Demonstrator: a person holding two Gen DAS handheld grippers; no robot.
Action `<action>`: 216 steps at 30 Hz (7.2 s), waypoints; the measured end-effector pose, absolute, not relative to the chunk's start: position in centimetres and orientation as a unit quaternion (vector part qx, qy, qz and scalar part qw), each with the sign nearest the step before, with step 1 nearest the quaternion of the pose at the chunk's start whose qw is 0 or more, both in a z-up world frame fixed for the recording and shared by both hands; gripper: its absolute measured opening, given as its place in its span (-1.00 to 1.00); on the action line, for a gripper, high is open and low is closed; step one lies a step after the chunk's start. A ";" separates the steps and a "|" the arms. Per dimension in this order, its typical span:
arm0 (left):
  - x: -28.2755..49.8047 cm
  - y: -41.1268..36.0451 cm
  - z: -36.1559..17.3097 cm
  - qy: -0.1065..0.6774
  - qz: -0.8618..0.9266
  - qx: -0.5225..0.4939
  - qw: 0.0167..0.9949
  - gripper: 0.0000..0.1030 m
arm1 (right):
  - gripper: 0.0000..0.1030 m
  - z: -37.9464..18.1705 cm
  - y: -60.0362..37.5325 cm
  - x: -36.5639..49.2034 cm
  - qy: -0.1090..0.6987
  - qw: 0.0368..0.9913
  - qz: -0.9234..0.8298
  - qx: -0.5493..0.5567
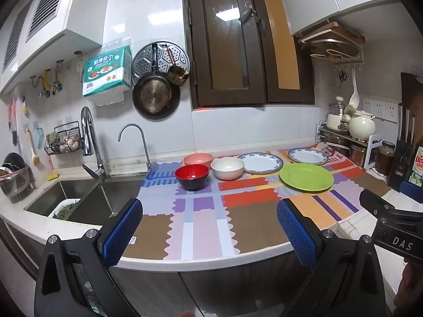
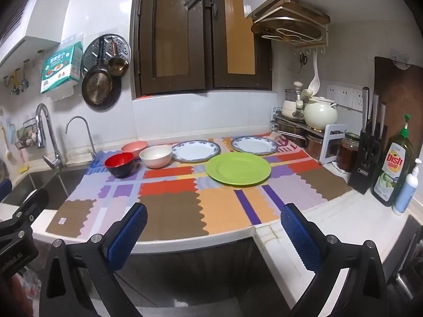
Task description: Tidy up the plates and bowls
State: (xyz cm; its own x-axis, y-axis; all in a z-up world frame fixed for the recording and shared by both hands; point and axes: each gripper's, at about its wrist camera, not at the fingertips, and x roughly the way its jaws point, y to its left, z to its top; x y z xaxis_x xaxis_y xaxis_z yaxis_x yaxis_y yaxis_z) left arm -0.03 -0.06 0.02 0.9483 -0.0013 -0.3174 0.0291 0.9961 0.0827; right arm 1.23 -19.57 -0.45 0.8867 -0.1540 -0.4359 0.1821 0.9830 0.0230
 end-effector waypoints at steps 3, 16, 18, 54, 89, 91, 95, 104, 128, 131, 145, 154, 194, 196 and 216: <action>0.0 -0.2 0.0 0.161 -0.009 0.042 0.986 1.00 | 0.99 -0.6 -19.6 1.2 0.227 0.970 -0.084 0.032; -0.3 0.2 1.3 0.151 -0.005 0.042 0.988 1.00 | 0.99 -0.2 -19.4 1.2 0.220 0.972 -0.081 0.029; -0.3 0.3 1.3 0.153 -0.006 0.039 0.987 1.00 | 0.99 -0.2 -19.3 1.1 0.217 0.973 -0.080 0.026; -0.1 -0.5 0.6 0.159 -0.023 0.044 0.986 1.00 | 0.99 0.3 -19.7 -0.1 0.202 0.975 -0.089 0.021; 0.1 -0.8 0.6 0.159 -0.026 0.044 0.986 1.00 | 0.99 0.3 -19.5 0.3 0.209 0.974 -0.085 0.018; 0.2 -0.7 0.5 0.160 -0.026 0.043 0.986 1.00 | 0.99 0.3 -19.5 0.3 0.209 0.974 -0.085 0.018; 1.2 -1.0 0.3 0.173 -0.031 0.044 0.983 1.00 | 0.99 0.1 -19.5 0.8 0.213 0.973 -0.086 0.020; 5.9 -2.5 -0.7 0.192 -0.048 0.049 0.979 1.00 | 0.99 -0.8 -20.4 4.4 0.226 0.970 -0.093 0.024; 23.8 -13.5 -3.7 0.266 -0.047 0.042 0.962 1.00 | 0.99 -4.9 -32.5 21.5 0.276 0.955 -0.082 0.063; 25.8 -14.6 -4.2 0.274 -0.057 0.050 0.959 1.00 | 0.99 -5.5 -33.6 22.9 0.282 0.953 -0.093 0.067; 35.7 -19.2 -8.6 0.332 -0.106 0.060 0.936 0.93 | 0.98 -9.4 -38.7 30.6 0.323 0.928 -0.165 0.086; 39.4 -21.3 -12.1 0.372 -0.111 0.048 0.920 0.90 | 0.98 -12.0 -41.1 34.6 0.346 0.917 -0.182 0.071; 44.0 -24.7 -16.4 0.462 -0.141 0.023 0.876 -0.19 | -0.13 -18.1 -45.4 41.1 0.446 0.879 -0.118 0.116; 43.7 -24.4 -16.1 0.456 -0.136 0.023 0.879 -0.19 | -0.15 -17.9 -45.2 41.1 0.447 0.879 -0.118 0.114; 38.1 -20.1 -13.2 0.420 -0.116 0.014 0.900 -0.18 | -0.19 -14.6 -40.6 37.3 0.430 0.894 -0.094 0.083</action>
